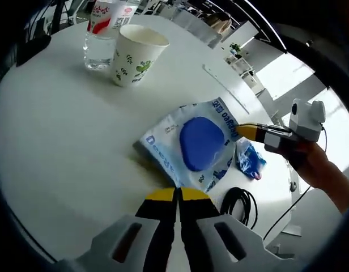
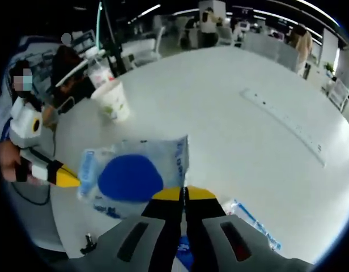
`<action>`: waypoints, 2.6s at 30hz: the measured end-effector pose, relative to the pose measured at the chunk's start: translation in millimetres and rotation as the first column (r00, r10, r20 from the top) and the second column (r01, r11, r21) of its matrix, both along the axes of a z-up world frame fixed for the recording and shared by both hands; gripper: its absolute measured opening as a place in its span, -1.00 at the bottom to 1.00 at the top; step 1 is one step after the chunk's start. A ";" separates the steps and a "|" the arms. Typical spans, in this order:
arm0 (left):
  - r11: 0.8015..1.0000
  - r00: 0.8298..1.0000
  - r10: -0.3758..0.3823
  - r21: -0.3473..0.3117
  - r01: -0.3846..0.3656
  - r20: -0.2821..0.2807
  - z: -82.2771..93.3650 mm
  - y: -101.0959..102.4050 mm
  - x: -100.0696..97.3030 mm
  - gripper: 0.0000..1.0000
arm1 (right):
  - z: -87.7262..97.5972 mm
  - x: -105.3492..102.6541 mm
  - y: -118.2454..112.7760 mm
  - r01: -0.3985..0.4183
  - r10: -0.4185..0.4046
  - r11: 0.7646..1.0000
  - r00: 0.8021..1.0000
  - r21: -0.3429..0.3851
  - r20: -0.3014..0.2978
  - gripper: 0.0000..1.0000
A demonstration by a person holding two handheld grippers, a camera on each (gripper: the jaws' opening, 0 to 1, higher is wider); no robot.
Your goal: Arrange the tabletop items into an orderly group along one side of the table until the central work area is clear of visible clutter.
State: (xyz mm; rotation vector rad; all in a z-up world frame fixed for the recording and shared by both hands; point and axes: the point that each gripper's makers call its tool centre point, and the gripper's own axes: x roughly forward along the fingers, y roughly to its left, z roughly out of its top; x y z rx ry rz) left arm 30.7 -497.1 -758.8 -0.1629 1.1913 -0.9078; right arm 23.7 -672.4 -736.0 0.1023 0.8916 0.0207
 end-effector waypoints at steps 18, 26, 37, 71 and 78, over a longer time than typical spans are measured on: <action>1.000 0.996 -0.018 0.001 0.018 0.084 13.7 -5.4 32.3 -1.00 | 11.7 -15.2 2.2 0.058 -0.059 0.998 0.998 0.029 0.033 -1.00; 0.999 0.990 -0.042 0.016 0.040 0.136 17.1 -8.7 53.6 -1.00 | 9.2 -18.7 5.2 0.077 -0.079 0.996 0.996 0.050 0.045 -1.00; 0.999 0.984 -0.051 0.011 0.050 0.168 24.1 -17.6 70.1 -1.00 | 6.5 -25.1 7.8 0.096 -0.100 0.993 0.994 0.063 0.049 -1.00; 1.000 0.982 0.002 -0.009 0.000 0.189 16.8 -34.7 109.4 -1.00 | -7.1 -30.3 33.9 0.213 -0.223 0.963 0.974 0.166 0.047 -1.00; 1.000 0.982 0.011 -0.010 -0.009 0.186 15.0 -41.0 114.2 -1.00 | -8.1 -27.5 30.9 0.223 -0.234 0.959 0.971 0.173 0.047 -1.00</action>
